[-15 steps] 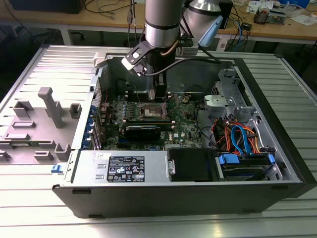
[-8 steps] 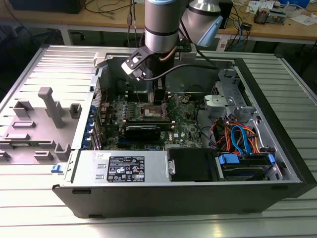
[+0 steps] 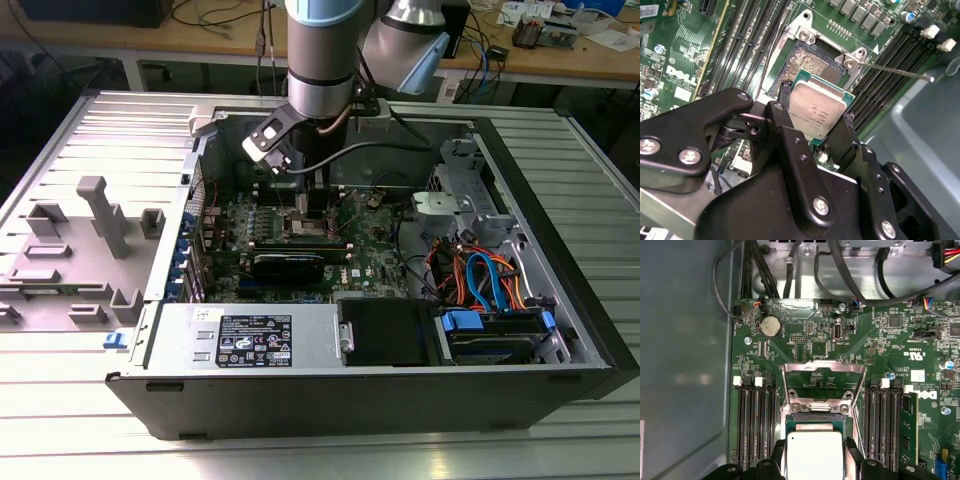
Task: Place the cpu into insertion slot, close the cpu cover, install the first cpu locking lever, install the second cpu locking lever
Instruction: 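Place the cpu into insertion slot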
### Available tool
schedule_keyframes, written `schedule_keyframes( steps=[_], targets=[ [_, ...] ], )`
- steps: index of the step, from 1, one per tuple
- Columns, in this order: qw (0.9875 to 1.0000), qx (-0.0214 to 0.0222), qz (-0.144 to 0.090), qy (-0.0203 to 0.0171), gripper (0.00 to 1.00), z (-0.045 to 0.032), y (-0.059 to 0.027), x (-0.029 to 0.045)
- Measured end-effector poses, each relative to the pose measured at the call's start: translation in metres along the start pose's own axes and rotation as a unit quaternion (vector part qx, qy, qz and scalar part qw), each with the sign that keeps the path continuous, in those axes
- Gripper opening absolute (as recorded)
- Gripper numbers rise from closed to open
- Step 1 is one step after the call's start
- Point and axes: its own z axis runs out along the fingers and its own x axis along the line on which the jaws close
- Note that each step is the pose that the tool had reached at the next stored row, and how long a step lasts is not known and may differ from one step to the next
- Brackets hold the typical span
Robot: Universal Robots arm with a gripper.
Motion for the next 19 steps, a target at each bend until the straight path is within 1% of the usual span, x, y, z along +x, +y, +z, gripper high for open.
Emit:
schedule_keyframes(
  steps=[2, 5, 10, 14, 16, 17, 19],
  targets=[
    [1.0, -0.0005, 0.003, 0.0, 0.55, 0.0035, -0.001, -0.0001],
    [0.9999, -0.0008, 0.013, -0.0002, 0.55, 0.0059, -0.0017, -0.0001],
    [0.9999, -0.0009, 0.013, -0.0002, 0.55, 0.011, -0.0032, -0.0004],
    [0.9999, -0.0008, 0.013, -0.0002, 0.55, 0.0191, -0.004, -0.002],
    [0.9999, -0.0008, 0.013, -0.0002, 0.55, 0.0217, -0.0043, -0.003],
    [0.9999, -0.0009, 0.013, -0.0002, 0.55, 0.0253, -0.0057, -0.0051],
    [0.9999, -0.001, 0.015, -0.0004, 0.55, 0.0289, -0.007, -0.0065]
  ],
)
